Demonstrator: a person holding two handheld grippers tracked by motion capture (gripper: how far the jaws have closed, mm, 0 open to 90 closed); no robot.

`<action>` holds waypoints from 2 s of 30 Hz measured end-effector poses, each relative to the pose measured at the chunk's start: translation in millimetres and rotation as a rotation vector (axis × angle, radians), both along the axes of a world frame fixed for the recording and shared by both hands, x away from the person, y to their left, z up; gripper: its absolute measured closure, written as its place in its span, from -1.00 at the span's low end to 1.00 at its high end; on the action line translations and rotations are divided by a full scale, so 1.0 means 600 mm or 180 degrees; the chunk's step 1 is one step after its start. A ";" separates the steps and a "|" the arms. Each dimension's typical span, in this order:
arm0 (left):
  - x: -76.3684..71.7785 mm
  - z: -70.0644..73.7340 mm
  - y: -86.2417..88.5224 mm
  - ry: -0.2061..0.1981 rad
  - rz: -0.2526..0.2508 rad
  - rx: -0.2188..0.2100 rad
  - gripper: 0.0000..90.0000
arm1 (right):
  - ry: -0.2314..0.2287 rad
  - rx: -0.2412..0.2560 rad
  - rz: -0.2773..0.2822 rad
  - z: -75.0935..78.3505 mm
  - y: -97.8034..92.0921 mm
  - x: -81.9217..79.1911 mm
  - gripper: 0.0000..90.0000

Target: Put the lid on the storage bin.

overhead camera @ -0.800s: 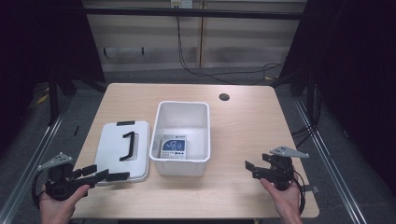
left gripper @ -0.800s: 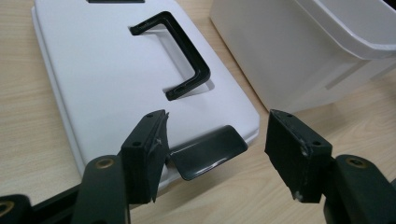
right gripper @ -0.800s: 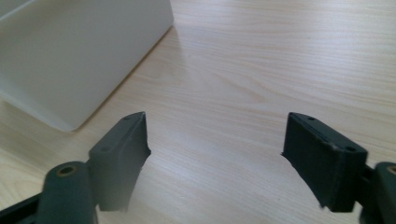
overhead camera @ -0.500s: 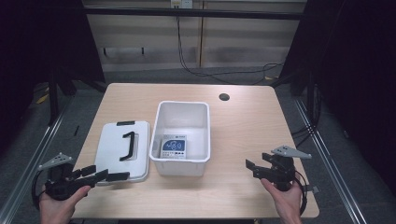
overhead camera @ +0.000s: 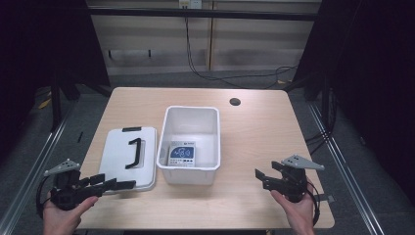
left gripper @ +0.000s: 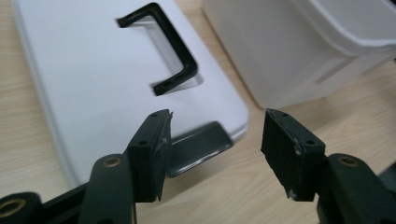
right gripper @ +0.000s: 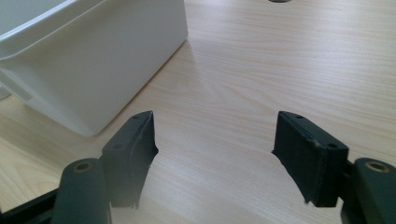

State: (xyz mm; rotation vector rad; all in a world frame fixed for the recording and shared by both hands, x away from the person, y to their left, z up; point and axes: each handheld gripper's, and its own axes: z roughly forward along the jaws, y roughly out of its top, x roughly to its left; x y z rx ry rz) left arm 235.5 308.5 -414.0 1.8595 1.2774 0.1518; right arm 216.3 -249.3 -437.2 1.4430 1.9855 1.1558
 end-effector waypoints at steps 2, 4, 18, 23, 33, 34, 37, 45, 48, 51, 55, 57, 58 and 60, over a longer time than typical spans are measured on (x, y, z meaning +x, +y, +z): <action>0.006 0.006 -0.014 0.0007 -0.0108 0.0074 -0.03 | -0.0030 -0.0068 0.0049 0.001 0.005 -0.003 -0.46; 0.011 0.007 -0.023 0.0053 -0.0190 0.0111 -0.01 | -0.0078 -0.0087 0.0054 0.001 0.009 -0.005 -0.56; 0.066 0.019 -0.040 0.0337 -0.0238 0.0228 0.01 | -0.0069 -0.0064 0.0225 0.000 0.013 -0.005 -0.59; 0.090 0.015 -0.049 0.0438 -0.0250 0.0372 0.01 | -0.0035 -0.0066 0.0245 -0.001 0.013 -0.005 -0.58; 0.126 0.029 -0.072 0.0641 -0.0160 0.0736 0.02 | -0.0007 -0.0059 0.0265 -0.002 0.013 -0.004 -0.59; 0.130 0.029 -0.075 0.0666 -0.0139 0.0782 0.02 | -0.0007 -0.0053 0.0271 -0.002 0.013 -0.003 -0.58; 0.143 0.030 -0.078 0.0759 -0.0129 0.0855 0.01 | 0.0007 -0.0063 0.0287 -0.002 0.014 -0.003 -0.58; 0.176 0.038 -0.102 0.1030 -0.0125 0.1187 -0.09 | 0.0032 -0.0067 0.0338 -0.004 0.019 -0.002 -0.58; 0.187 0.041 -0.108 0.1088 -0.0094 0.1220 -0.07 | 0.0046 -0.0084 0.0349 -0.004 0.021 -0.002 -0.58; 0.202 0.043 -0.120 0.1197 -0.0090 0.1250 -0.02 | 0.0063 -0.0103 0.0373 -0.005 0.023 -0.001 -0.58; 0.224 0.039 -0.122 0.1334 -0.0019 0.1216 -0.01 | 0.0068 -0.0080 0.0365 -0.005 0.022 -0.001 -0.58; 0.233 0.036 -0.121 0.1389 0.0011 0.1236 -0.01 | 0.0078 -0.0084 0.0377 -0.006 0.022 -0.001 -0.58; 0.233 0.036 -0.121 0.1389 0.0011 0.1236 -0.01 | 0.0078 -0.0084 0.0377 -0.006 0.022 -0.001 -0.58; 0.246 0.030 -0.121 0.1492 0.0072 0.1266 0.00 | 0.0097 -0.0076 0.0391 -0.006 0.023 -0.001 -0.59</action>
